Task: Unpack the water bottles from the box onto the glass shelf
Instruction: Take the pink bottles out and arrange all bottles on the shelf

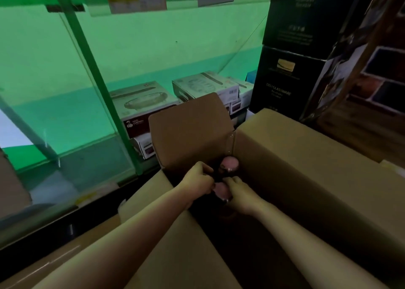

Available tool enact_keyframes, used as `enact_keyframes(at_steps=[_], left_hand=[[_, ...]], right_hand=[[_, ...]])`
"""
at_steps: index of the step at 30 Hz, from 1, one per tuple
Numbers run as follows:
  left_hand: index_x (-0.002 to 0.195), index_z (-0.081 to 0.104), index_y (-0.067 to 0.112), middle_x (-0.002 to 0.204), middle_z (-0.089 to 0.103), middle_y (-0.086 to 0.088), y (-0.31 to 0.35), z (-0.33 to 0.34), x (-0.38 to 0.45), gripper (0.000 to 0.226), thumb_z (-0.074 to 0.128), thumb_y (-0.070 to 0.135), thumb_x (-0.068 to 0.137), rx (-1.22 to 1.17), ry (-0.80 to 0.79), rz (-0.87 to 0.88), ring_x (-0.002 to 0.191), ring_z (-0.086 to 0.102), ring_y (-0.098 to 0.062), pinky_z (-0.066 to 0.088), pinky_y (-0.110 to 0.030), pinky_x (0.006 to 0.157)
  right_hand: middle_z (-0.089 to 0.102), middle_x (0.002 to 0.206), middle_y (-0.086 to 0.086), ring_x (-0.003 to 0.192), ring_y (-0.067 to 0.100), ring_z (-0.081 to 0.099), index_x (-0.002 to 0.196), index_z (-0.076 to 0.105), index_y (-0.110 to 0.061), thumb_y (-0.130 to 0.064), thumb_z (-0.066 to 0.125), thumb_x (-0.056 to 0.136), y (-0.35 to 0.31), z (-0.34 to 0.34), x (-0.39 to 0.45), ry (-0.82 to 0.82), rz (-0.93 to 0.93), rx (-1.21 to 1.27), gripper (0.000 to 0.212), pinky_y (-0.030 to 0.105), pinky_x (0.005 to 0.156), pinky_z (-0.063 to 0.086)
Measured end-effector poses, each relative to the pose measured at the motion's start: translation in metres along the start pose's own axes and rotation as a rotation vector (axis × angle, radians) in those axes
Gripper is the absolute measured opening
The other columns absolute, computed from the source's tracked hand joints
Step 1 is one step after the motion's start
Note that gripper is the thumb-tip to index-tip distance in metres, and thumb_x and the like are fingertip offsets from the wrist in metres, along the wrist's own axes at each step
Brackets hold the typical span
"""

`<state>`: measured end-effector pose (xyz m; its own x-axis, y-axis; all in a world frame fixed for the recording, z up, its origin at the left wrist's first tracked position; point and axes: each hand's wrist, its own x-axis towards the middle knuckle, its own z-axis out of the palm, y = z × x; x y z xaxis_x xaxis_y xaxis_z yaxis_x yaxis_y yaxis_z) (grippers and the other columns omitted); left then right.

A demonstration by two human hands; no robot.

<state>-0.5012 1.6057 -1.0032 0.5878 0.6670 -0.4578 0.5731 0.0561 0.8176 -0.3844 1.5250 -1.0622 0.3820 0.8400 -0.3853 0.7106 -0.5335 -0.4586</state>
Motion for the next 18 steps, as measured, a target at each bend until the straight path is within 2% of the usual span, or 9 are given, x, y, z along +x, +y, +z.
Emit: enact_keyframes(at_steps=[3, 7, 9, 13, 16, 18], left_hand=[[0.113, 0.048, 0.016, 0.089, 0.058, -0.004, -0.002, -0.004, 0.006, 0.03, 0.045, 0.001, 0.087, -0.024, 0.003, -0.021, 0.061, 0.051, -0.009, 0.037, -0.018, 0.044], [0.114, 0.049, 0.017, 0.09, 0.054, 0.001, -0.003, -0.004, 0.008, 0.035, 0.042, -0.003, 0.086, -0.004, -0.022, 0.0, 0.07, 0.052, -0.009, 0.036, -0.017, 0.047], [0.115, 0.049, 0.016, 0.091, 0.052, 0.002, -0.003, -0.005, 0.006, 0.037, 0.041, -0.003, 0.085, -0.003, -0.023, 0.014, 0.075, 0.053, -0.01, 0.038, -0.019, 0.05], [0.112, 0.048, 0.016, 0.088, 0.052, 0.001, -0.001, -0.011, -0.002, 0.032, 0.044, -0.001, 0.086, 0.003, 0.012, 0.044, 0.073, 0.053, -0.016, 0.045, -0.032, 0.06], [0.123, 0.045, 0.012, 0.093, 0.051, 0.001, 0.005, -0.017, -0.011, 0.041, 0.05, -0.001, 0.085, 0.016, 0.003, 0.073, 0.076, 0.054, -0.016, 0.047, -0.037, 0.07], [0.13, 0.04, 0.01, 0.101, 0.053, -0.002, 0.012, -0.021, -0.02, 0.052, 0.059, 0.001, 0.083, 0.024, -0.015, 0.088, 0.089, 0.058, -0.02, 0.049, -0.037, 0.078]], right_hand=[[0.026, 0.151, 0.011, 0.134, 0.033, 0.035, 0.149, 0.021, -0.019, -0.02, 0.06, 0.088, 0.0, 0.008, 0.013, -0.013, 0.003, -0.044, 0.072, 0.041, 0.108, 0.036], [0.033, 0.146, 0.011, 0.129, 0.032, 0.04, 0.145, 0.029, -0.017, -0.02, 0.058, 0.089, -0.002, 0.011, 0.019, 0.026, 0.001, -0.122, 0.063, 0.042, 0.1, 0.042], [0.034, 0.145, 0.01, 0.128, 0.031, 0.04, 0.144, 0.03, -0.018, -0.024, 0.061, 0.087, -0.003, 0.01, 0.014, 0.059, -0.001, -0.157, 0.065, 0.041, 0.099, 0.043], [0.034, 0.145, 0.007, 0.128, 0.029, 0.04, 0.144, 0.03, -0.018, -0.032, 0.07, 0.079, -0.013, -0.007, -0.004, 0.152, -0.016, -0.135, 0.077, 0.04, 0.101, 0.042], [0.042, 0.133, 0.005, 0.12, 0.025, 0.045, 0.137, 0.039, -0.018, -0.037, 0.072, 0.074, -0.027, -0.032, -0.024, 0.231, -0.039, -0.125, 0.073, 0.037, 0.093, 0.046], [0.046, 0.122, 0.002, 0.114, 0.023, 0.048, 0.129, 0.045, -0.019, -0.041, 0.07, 0.073, -0.038, -0.051, -0.039, 0.296, -0.056, -0.132, 0.065, 0.035, 0.086, 0.046]])
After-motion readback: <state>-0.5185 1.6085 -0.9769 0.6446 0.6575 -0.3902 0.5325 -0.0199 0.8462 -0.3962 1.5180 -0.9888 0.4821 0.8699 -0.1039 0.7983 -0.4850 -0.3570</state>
